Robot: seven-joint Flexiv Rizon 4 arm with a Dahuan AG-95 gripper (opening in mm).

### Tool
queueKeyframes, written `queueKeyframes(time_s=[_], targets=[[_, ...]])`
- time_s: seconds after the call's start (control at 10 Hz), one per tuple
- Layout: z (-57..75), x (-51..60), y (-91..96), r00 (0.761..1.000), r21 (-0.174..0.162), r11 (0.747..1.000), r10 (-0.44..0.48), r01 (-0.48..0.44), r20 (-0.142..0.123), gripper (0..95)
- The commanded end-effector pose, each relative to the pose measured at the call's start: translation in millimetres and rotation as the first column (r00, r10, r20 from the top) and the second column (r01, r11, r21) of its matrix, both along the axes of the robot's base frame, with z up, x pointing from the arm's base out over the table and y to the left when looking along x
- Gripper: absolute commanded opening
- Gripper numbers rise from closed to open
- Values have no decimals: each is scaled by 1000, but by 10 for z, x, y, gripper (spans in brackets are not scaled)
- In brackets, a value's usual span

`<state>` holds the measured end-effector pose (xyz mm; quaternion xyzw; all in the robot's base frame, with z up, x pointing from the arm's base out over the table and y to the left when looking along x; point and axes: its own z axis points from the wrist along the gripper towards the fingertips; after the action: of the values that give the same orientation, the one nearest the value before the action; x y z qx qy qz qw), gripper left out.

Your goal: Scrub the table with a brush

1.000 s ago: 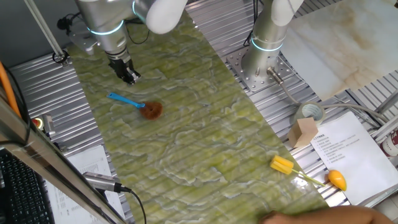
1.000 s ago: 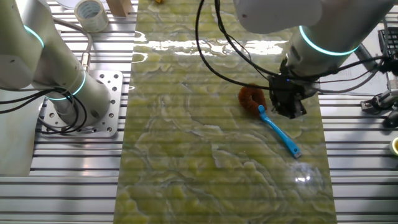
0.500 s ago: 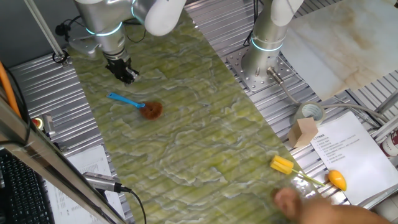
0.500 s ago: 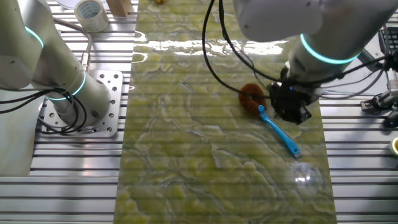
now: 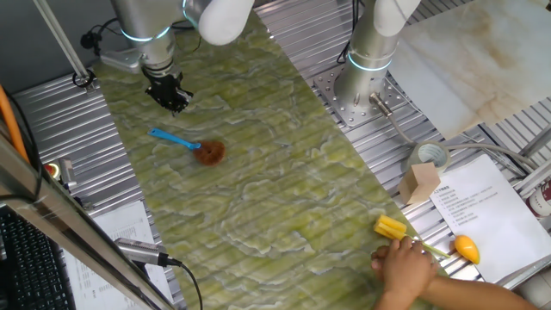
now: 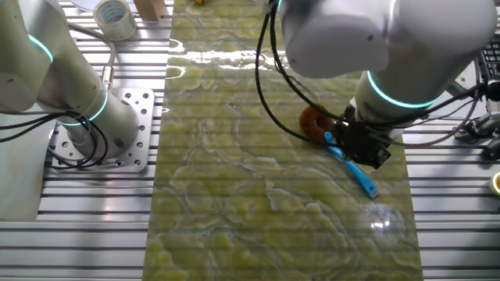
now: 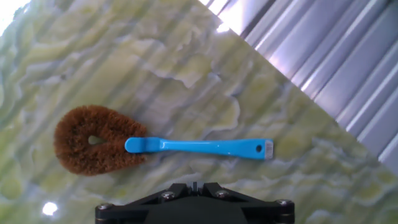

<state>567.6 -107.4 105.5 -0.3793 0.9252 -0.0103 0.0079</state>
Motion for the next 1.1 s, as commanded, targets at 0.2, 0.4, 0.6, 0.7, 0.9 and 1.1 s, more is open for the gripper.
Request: queueKeyframes(time_s=[0.2, 0.4, 0.6, 0.7, 0.9, 1.1], targets=[[-1, -12, -8, 999, -20, 999, 33, -32, 41, 0], [-1, -12, -8, 992, -5, 992, 124, -124, 12, 0], [-1, -12, -8, 990, -11, 990, 138, -138, -4, 0], [-1, -12, -8, 988, -28, 988, 151, -152, -7, 0], [-1, -12, -8, 981, -13, 981, 194, -194, -4, 0], [-1, -12, -8, 979, -26, 978, 205, -205, -8, 0]])
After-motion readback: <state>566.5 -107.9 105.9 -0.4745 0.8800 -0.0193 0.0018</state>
